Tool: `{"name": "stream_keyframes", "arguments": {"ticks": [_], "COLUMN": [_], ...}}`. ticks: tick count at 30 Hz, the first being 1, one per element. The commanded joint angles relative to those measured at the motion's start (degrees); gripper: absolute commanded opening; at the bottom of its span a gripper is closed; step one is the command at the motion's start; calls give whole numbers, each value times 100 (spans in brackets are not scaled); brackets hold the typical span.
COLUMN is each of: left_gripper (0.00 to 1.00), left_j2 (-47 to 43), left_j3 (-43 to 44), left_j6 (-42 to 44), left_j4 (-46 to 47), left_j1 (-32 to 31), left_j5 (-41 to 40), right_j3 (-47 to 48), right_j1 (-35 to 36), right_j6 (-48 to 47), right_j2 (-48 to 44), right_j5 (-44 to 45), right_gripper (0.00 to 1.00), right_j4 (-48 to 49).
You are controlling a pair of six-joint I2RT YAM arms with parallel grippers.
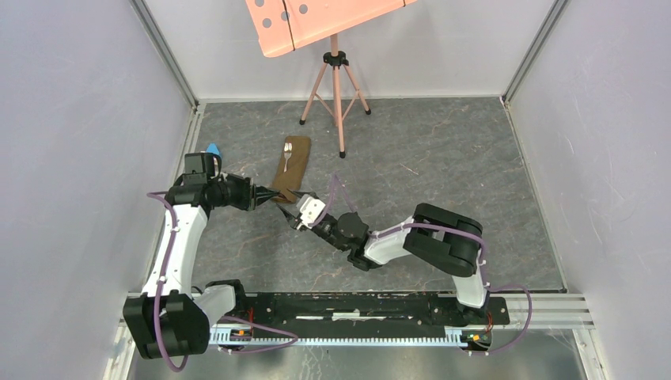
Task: Fold the napkin into a case and place the utensils inside
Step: Pass from the left arm to the right
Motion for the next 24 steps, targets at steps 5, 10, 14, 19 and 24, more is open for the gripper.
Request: {"name": "stream_keyframes", "arguments": {"ticks": [5,10,14,19,24], "left_gripper": [2,2,2,67,95], "left_j2": [-25,-23,-40,11,48], "left_j3": [108,123,31,219,1324], "left_j6": [-342,-329,-368,390,3223], "left_j4": [166,242,577,1466,1029], "left_j1": [-78,-120,-142,-141,-166], "left_j5": [287,301,330,490,301], "right_j3": [592,625,490,93,-546], "right_j1": [-46,-91,-113,-199,-592], "right_j6": [32,-32,-88,5,617], "right_j2": [316,357,199,-343,-1422], "right_j5": [212,406,674,829,149], "right_gripper": [42,15,0,0,0], "right_j4": [298,165,-12,-561,-1890]}}
